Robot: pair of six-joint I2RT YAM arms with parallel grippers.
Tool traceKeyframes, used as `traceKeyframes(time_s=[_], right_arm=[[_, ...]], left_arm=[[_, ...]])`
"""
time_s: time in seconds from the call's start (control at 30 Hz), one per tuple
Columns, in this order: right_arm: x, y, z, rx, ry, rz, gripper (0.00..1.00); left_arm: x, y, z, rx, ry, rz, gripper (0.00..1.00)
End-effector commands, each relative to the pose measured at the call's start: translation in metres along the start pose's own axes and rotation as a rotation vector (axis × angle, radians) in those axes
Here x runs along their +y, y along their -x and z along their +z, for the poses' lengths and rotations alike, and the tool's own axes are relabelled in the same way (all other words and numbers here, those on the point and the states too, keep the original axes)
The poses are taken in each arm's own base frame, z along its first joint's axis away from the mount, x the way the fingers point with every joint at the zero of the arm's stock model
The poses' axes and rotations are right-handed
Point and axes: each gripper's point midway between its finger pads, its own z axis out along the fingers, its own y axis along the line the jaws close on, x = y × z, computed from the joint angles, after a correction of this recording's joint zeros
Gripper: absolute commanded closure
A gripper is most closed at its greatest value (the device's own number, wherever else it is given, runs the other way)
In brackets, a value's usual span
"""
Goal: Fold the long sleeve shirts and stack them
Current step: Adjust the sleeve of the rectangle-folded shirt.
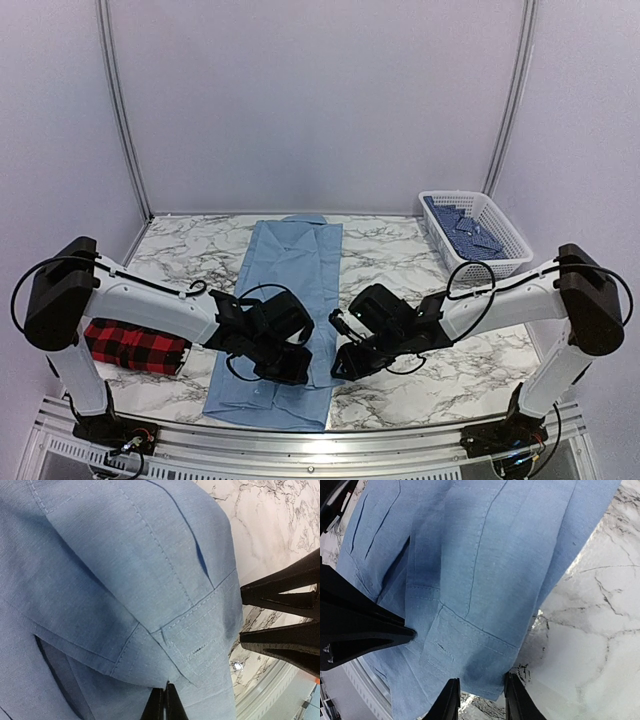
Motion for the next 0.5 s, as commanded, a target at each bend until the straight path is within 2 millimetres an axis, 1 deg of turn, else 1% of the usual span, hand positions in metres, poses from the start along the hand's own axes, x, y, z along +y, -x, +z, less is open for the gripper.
traceKeyframes(time_s=[0.0,0.13,0.23,0.33,0.47], right_arm=[[0.014,0.008,-0.005,-0.017,0.028,-0.016,0.74],[0.021,0.009,-0.008,-0.016,0.03,-0.028,0.74],[0.023,0.01,-0.01,-0.017,0.028,-0.032,0.74],[0.022,0.01,-0.011,-0.016,0.02,-0.029,0.74],[0.021,0.012,-0.016,-0.025,0.005,-0.026,0.71]], left_arm=[[-0.002,0.002,-0.013,-0.014,0.02,0.015,1.0],[-0.006,0.003,-0.028,-0.032,0.002,0.011,1.0],[-0.005,0.0,-0.037,-0.03,-0.006,0.004,1.0],[0.0,-0.009,-0.04,-0.003,-0.01,-0.006,1.0],[0.011,-0.026,-0.039,0.042,0.001,-0.016,1.0]])
